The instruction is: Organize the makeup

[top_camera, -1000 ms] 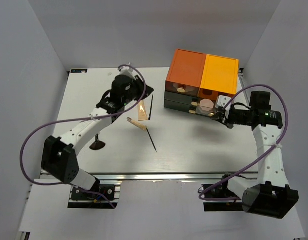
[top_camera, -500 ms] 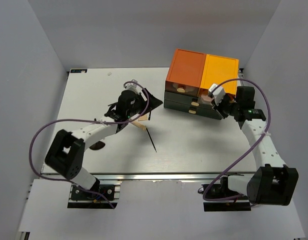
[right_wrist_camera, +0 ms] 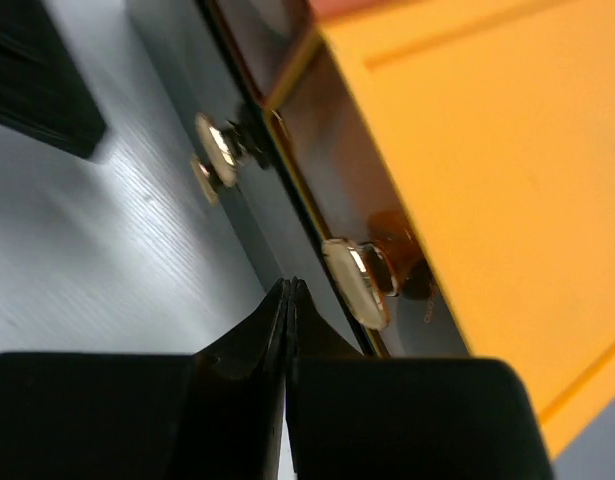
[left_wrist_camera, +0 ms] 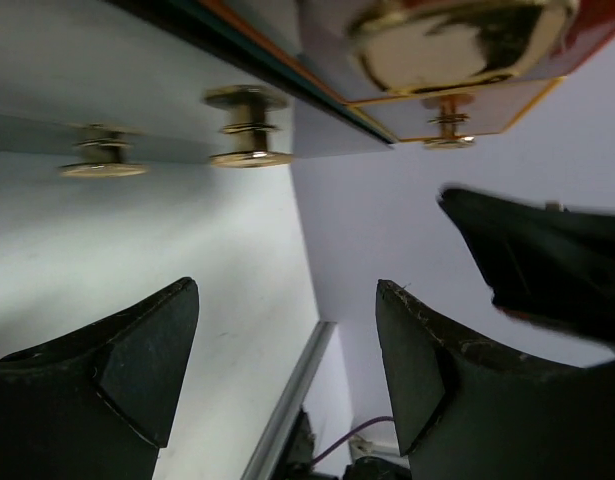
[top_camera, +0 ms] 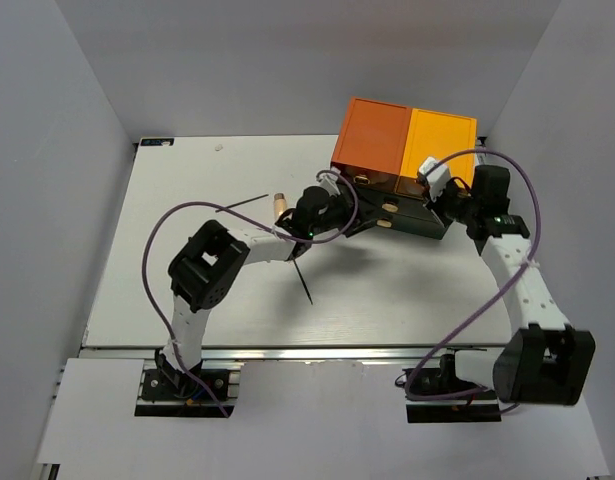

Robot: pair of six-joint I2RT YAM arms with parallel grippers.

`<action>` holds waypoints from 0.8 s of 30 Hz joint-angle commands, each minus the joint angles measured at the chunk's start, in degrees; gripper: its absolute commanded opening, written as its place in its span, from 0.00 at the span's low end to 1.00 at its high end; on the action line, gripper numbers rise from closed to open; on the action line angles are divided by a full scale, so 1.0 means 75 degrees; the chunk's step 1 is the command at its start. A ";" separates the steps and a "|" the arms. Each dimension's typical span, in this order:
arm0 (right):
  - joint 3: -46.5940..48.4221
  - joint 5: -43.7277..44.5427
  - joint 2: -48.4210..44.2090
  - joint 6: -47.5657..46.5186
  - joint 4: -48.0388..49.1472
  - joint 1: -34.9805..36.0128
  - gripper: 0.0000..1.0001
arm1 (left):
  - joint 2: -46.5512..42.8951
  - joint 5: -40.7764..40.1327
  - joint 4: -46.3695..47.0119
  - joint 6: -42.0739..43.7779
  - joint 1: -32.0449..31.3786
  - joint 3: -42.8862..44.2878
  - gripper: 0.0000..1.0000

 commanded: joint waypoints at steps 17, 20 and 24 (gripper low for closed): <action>-0.0611 -0.2227 -0.3012 0.1608 0.0311 -0.0317 0.40 | 0.1013 -0.3212 -0.0034 -0.1738 -0.0567 0.1154 0.70; -0.0611 -0.2297 -0.2989 0.1737 0.0358 -0.0317 0.40 | 0.0919 -0.4042 -0.0433 -0.2276 -0.0731 0.1130 0.70; -0.0599 -0.2321 -0.2965 0.1807 0.0452 -0.0317 0.40 | 0.1142 -0.4467 -0.0668 -0.2980 -0.0860 0.1446 0.65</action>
